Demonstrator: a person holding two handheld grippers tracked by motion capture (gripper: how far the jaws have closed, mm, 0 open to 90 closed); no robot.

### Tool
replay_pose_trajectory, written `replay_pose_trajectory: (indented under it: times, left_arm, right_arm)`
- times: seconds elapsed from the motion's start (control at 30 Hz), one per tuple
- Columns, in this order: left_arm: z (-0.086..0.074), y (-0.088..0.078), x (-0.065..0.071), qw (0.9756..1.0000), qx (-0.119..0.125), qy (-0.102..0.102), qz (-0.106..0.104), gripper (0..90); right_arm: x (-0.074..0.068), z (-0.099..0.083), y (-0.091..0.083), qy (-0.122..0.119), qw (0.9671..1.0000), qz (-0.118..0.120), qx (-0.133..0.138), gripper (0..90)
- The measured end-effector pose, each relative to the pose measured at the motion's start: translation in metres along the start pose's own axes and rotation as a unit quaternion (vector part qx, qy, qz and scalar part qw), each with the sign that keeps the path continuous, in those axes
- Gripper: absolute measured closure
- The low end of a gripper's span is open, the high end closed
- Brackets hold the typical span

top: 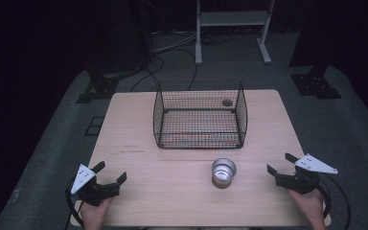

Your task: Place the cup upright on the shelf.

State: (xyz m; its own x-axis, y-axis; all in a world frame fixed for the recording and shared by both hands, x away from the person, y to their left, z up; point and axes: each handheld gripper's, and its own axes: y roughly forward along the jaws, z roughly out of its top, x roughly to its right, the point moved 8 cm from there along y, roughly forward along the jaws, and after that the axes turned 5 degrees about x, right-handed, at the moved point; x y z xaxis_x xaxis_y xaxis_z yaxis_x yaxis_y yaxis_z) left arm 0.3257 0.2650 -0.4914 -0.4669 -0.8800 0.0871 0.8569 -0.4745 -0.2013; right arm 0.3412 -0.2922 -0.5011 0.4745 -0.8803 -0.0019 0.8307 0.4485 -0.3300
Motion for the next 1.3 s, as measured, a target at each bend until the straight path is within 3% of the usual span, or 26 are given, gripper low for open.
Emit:
replay_pose_trajectory:
  times: [0.4,0.77,1.3]
  left_arm:
    - [0.000,0.000,0.000,1.0000,0.001,0.000,-0.002,0.0]
    - [0.000,-0.002,-0.001,1.0000,0.001,0.001,-0.001,0.0]
    - [0.002,-0.003,-0.002,1.0000,0.008,-0.004,0.002,0.0]
  right_arm:
    - [-0.012,0.002,0.003,-0.012,0.9998,0.017,-0.004,14.1]
    - [-0.034,0.010,0.005,-0.024,0.9987,0.044,-0.004,14.1]
    - [-0.075,0.015,0.009,-0.045,0.9932,0.106,-0.014,14.1]
